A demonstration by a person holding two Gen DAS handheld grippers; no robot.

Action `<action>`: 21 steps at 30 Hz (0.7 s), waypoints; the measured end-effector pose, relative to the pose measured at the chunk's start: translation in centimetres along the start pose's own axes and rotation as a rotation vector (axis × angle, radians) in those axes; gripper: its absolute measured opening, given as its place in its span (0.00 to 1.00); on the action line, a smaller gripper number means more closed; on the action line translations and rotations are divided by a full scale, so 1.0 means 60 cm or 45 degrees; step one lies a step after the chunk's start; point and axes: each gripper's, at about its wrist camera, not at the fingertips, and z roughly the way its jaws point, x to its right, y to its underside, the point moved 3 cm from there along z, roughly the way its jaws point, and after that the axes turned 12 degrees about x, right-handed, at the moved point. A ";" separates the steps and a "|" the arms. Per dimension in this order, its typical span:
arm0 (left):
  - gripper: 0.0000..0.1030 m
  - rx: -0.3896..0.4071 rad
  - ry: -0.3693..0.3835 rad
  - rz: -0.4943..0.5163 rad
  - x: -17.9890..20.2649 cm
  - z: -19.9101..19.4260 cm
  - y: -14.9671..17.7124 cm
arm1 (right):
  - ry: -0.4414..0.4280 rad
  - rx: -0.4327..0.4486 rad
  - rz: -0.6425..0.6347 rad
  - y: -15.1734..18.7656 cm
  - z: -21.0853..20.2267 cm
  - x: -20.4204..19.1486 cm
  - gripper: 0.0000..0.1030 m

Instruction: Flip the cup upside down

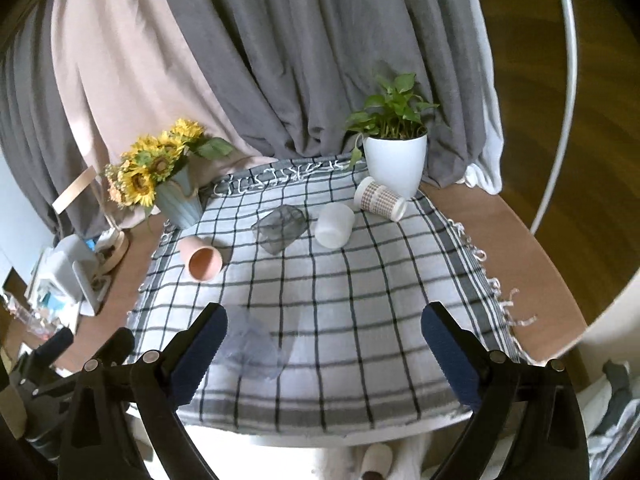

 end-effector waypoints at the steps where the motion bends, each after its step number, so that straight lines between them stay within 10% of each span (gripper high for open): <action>1: 1.00 0.003 0.008 0.006 -0.007 -0.010 0.005 | 0.008 0.008 -0.001 0.007 -0.012 -0.007 0.95; 21: 1.00 0.142 0.027 0.032 -0.044 -0.147 0.038 | 0.049 0.193 -0.040 0.076 -0.196 -0.064 0.95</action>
